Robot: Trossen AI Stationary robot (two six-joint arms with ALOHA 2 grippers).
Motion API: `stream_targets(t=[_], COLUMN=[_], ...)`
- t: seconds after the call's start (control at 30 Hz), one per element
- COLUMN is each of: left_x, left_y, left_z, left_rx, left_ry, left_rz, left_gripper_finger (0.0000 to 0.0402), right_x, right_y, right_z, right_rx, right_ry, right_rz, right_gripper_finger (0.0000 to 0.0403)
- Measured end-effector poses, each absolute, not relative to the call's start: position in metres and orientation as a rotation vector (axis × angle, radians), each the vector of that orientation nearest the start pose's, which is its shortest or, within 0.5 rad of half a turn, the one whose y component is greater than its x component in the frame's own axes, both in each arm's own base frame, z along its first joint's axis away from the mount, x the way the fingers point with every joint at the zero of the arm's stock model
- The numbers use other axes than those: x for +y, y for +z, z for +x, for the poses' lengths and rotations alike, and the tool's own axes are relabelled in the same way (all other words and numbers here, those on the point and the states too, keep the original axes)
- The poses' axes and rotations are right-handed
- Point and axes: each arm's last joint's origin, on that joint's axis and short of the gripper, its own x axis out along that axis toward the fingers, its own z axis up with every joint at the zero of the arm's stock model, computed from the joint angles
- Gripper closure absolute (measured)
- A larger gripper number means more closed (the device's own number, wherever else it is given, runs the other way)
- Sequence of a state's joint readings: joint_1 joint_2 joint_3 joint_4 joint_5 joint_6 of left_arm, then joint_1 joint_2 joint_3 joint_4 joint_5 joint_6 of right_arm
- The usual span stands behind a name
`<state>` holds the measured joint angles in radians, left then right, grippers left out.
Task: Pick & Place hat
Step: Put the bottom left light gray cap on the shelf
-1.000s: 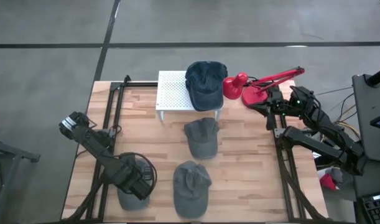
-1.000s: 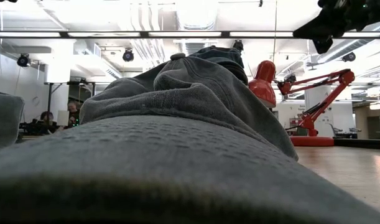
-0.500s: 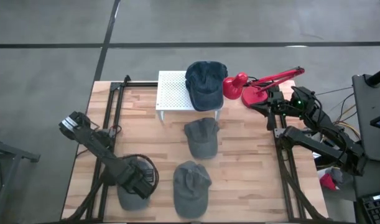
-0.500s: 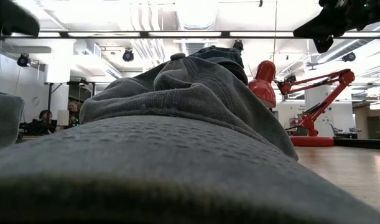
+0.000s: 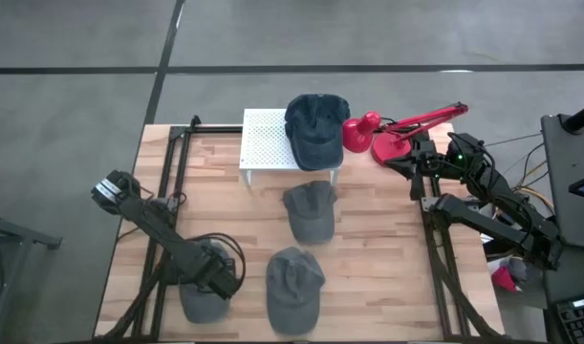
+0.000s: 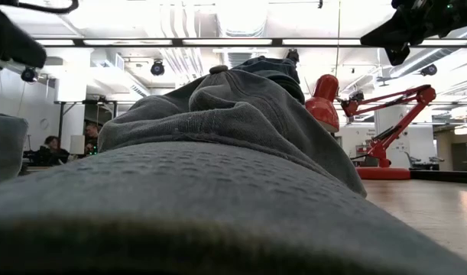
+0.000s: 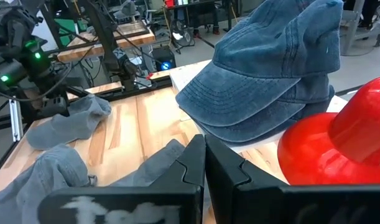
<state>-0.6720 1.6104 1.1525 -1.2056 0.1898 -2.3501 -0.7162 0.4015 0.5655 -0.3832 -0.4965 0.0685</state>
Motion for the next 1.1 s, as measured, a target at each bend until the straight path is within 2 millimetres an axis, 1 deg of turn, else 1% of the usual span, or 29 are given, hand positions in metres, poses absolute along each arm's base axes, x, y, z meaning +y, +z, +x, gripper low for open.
stream_targets(t=[0.17, 0.3, 0.37, 0.47, 0.67, 0.77, 0.93, 1.1], left_x=[-0.171, -0.166, -0.163, -0.162, -0.162, -0.162, -0.162, -0.159], left_y=[0.235, 0.249, 0.252, 0.249, 0.232, 0.220, 0.194, 0.161], left_z=[0.206, 0.200, 0.197, 0.197, 0.198, 0.198, 0.197, 0.194], left_rx=[1.356, 1.345, 1.341, 1.306, 1.305, 1.307, 1.325, 1.317], left_ry=[1.430, 1.523, 1.556, 1.544, 1.523, 1.492, 1.442, 1.356], left_rz=[-1.233, -1.144, -1.109, -1.102, -1.126, -1.157, -1.212, -1.286], left_gripper_finger=[0.0168, 0.0168, 0.0168, 0.0168, 0.0167, 0.0168, 0.0168, 0.0167], right_x=[-0.055, -0.055, -0.055, -0.055, -0.055, -0.055, -0.055, -0.055], right_y=[0.285, 0.285, 0.285, 0.285, 0.285, 0.286, 0.286, 0.286], right_z=[0.085, 0.085, 0.085, 0.085, 0.085, 0.085, 0.085, 0.085], right_rx=[0.175, 0.175, 0.175, 0.175, 0.175, 0.175, 0.175, 0.175], right_ry=[-0.225, -0.226, -0.225, -0.225, -0.225, -0.225, -0.225, -0.225], right_rz=[0.196, 0.198, 0.198, 0.198, 0.194, 0.194, 0.194, 0.195], right_gripper_finger=[0.0394, 0.0394, 0.0394, 0.0394, 0.0394, 0.0394, 0.0394, 0.0394])
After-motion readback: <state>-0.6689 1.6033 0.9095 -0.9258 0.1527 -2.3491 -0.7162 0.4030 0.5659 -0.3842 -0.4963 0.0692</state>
